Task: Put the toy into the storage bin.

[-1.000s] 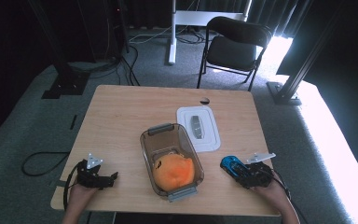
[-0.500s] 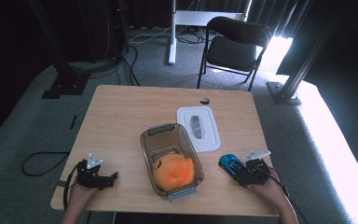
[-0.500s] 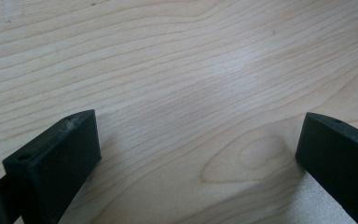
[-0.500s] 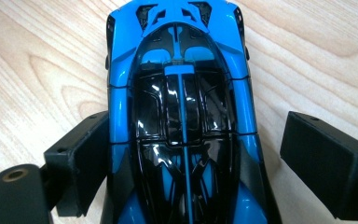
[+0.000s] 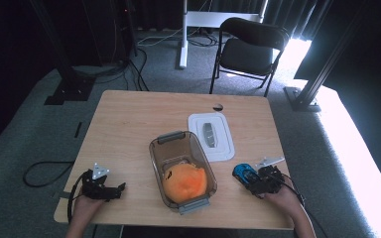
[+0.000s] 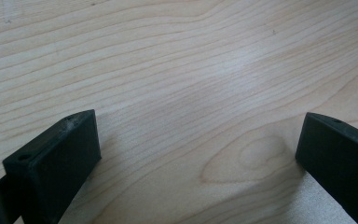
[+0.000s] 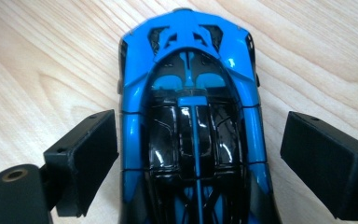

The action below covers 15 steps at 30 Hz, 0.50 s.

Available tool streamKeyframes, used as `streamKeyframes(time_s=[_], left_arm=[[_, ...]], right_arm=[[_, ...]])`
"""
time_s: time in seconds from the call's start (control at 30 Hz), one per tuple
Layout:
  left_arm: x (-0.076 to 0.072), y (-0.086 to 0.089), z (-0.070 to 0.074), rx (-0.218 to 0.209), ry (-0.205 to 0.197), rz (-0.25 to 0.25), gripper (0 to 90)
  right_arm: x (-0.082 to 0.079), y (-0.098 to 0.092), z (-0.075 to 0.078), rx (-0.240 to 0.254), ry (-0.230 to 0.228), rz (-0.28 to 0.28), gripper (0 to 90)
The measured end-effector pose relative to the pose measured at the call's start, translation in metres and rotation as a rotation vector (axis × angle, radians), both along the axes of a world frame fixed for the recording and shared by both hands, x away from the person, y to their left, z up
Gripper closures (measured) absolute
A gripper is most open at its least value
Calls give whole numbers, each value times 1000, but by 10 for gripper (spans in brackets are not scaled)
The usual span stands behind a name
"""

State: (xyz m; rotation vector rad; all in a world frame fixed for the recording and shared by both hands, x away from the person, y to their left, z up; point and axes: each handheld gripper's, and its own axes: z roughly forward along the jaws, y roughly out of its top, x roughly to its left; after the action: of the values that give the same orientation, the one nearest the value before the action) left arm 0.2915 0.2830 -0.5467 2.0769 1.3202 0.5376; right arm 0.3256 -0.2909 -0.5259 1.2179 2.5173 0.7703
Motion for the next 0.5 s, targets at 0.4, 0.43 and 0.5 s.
streamKeyframes(time_s=[0.4, 0.43, 0.5], left_arm=[[0, 0, 0, -1, -1, 0, 1], [0, 0, 0, 0, 0, 0, 1], [0, 0, 0, 1, 0, -1, 1]], right_arm=[[2, 5, -8, 3, -18, 11, 145], [1, 4, -8, 12, -26, 8, 152], [-2, 2, -9, 37, -54, 2, 219]])
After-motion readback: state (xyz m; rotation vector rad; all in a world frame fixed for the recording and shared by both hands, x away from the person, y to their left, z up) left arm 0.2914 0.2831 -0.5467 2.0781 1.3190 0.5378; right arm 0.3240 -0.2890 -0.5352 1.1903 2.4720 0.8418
